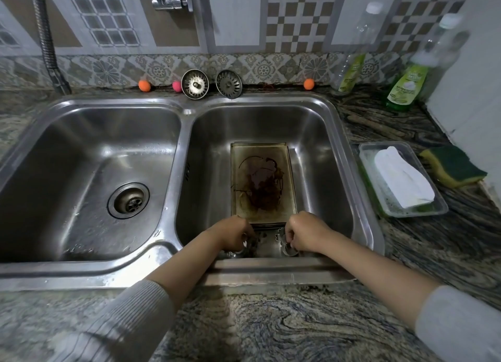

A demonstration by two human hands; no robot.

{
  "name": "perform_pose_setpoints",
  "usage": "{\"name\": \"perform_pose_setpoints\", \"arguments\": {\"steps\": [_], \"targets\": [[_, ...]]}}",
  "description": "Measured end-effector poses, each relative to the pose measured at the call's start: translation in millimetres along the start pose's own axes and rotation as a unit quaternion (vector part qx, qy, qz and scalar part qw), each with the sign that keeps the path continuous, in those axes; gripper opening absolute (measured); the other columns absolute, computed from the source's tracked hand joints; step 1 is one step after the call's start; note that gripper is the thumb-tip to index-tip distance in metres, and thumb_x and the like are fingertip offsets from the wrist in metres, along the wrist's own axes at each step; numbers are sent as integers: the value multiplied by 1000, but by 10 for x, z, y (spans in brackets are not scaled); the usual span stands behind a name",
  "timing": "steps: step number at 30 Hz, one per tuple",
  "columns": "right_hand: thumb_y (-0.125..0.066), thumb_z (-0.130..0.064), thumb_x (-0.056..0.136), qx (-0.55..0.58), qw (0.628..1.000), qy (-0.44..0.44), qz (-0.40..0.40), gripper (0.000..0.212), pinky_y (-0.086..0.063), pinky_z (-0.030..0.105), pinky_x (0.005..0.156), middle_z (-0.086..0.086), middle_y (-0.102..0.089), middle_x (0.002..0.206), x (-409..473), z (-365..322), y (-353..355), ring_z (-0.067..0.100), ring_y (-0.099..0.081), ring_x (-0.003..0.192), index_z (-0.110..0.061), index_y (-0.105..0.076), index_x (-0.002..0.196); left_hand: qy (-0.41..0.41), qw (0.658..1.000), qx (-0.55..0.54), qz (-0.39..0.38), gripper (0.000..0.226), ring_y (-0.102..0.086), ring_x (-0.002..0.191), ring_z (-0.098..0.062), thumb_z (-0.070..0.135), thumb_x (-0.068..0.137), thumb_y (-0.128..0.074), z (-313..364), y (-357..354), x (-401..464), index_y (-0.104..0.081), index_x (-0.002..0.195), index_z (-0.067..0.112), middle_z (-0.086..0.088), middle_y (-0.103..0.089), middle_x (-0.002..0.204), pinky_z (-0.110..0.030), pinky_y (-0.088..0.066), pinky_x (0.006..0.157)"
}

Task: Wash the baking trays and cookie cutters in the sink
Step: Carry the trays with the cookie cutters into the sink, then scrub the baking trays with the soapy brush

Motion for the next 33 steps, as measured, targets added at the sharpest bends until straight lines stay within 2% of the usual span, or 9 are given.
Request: {"name": "perform_pose_setpoints", "arguments": {"steps": [3, 6, 11, 18, 20, 24, 27, 31, 33], "targets": [[-69, -1, 76, 36, 999, -12, 9, 11, -55, 29, 68, -7, -63, 71, 14, 5, -6, 6, -60, 73, -11, -69, 72, -4, 1000, -2, 9, 51, -57, 111, -22, -1, 79, -55, -12, -11, 18, -61, 127, 17, -4, -62, 125, -38, -50, 91], [-72, -4, 76, 49, 998, -24, 7, 11, -46, 18, 59, -16, -54, 69, 1, 16, -13, -2, -53, 68, -10, -69, 84, -3, 1000, -15, 25, 49, -58, 111, -22, -1, 81, -54, -11, -8, 19, -60, 127, 14, -6, -63, 123, -36, -50, 91], [-73, -10, 76, 52, 997, -49, 7, 29, -54, 34, 82, 1, -64, 103, -3, 56, -53, 17, -61, 95, -15, -67, 104, -1, 998, -33, 55, 41, -59, 113, -21, 4, 86, -55, -21, 21, 9, -61, 126, 14, -5, -64, 123, -33, -49, 94], [-70, -12, 82, 80, 995, -40, 48, 45, -48, 25, 79, 3, -55, 124, 23, 45, -11, 18, -57, 106, -17, -58, 125, 27, 991, -46, 125, 30, -60, 103, -26, 17, 86, -52, -35, 65, -15, -63, 114, 17, -5, -64, 113, -40, -53, 82], [-68, -15, 85, 97, 992, -30, 72, 45, -47, 26, 87, 3, -50, 129, 11, 45, 52, 19, -54, 113, -18, -55, 128, 52, 983, -53, 168, 28, -59, 103, -24, 21, 91, -51, -35, 103, -15, -62, 116, 19, -2, -60, 116, -35, -52, 79], [-64, -20, 88, 137, 975, -7, 176, 41, -43, 19, 88, -1, -51, 126, -108, 6, 309, 14, -53, 112, -16, -56, 128, 96, 953, -111, 264, 33, -52, 111, -22, 25, 92, -54, -92, 226, -7, -55, 125, 18, -4, -48, 127, -34, -51, 85], [-62, -21, 90, 146, 946, 10, 290, 39, -39, 17, 90, -2, -52, 124, -318, 11, 598, 11, -52, 111, -13, -57, 128, 151, 935, -165, 275, 41, -49, 117, -25, 24, 90, -59, -224, 317, 51, -50, 129, 16, -9, -44, 131, -37, -49, 93], [-60, -15, 89, 87, 880, -49, 464, 32, -44, 31, 91, 9, -58, 119, -619, 388, 967, 25, -54, 110, -5, -63, 120, 185, 924, -221, 251, 58, -42, 129, -30, 21, 87, -63, -350, 370, 203, -38, 139, 16, -12, -39, 142, -43, -43, 103], [-59, -13, 86, 51, 855, -103, 506, 31, -45, 41, 91, 16, -59, 116, -705, 671, 1075, 35, -52, 108, -2, -64, 115, 182, 920, -247, 242, 58, -40, 132, -29, 21, 86, -65, -388, 353, 275, -39, 138, 16, -10, -44, 139, -44, -41, 105]]}}
Point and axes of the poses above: each hand's wrist, its own x-axis towards the middle knuckle, its own y-axis out of the back of the hand, z = x × y, the point moved 3 cm from there along x, towards the middle knuckle
